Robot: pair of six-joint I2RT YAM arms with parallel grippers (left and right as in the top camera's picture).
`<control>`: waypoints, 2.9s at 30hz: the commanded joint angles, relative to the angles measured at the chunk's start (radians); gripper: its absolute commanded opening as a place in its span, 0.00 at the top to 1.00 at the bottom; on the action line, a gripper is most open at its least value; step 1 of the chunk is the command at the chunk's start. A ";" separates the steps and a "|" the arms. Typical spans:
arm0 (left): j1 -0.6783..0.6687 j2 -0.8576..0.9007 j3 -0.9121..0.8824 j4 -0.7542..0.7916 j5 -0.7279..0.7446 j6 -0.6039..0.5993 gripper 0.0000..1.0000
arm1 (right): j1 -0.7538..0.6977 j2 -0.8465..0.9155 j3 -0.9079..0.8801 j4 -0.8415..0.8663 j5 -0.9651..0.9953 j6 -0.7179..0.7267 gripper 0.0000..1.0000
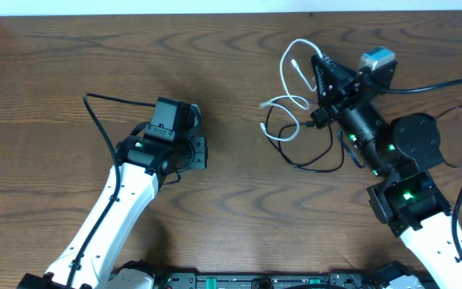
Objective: Untangle cables
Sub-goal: 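Lift the white cable with the right gripper and pull it up-right, then carry the white cable to the right table edge and release it, then move the right gripper back to center and grasp the black cable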
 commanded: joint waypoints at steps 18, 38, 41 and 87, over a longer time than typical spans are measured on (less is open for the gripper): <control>0.003 -0.002 0.009 -0.003 -0.006 -0.010 0.61 | -0.414 0.003 0.045 0.154 0.587 -0.206 0.99; 0.003 -0.002 0.009 -0.016 -0.006 -0.010 0.61 | -0.793 0.307 0.311 -0.567 0.460 -0.101 0.99; 0.003 -0.002 0.009 -0.018 -0.006 -0.010 0.61 | -0.832 0.352 0.311 -0.623 0.455 -0.059 0.99; 0.003 -0.002 0.009 -0.018 -0.006 -0.010 0.61 | -0.290 0.698 0.309 -1.054 -0.246 -0.486 0.47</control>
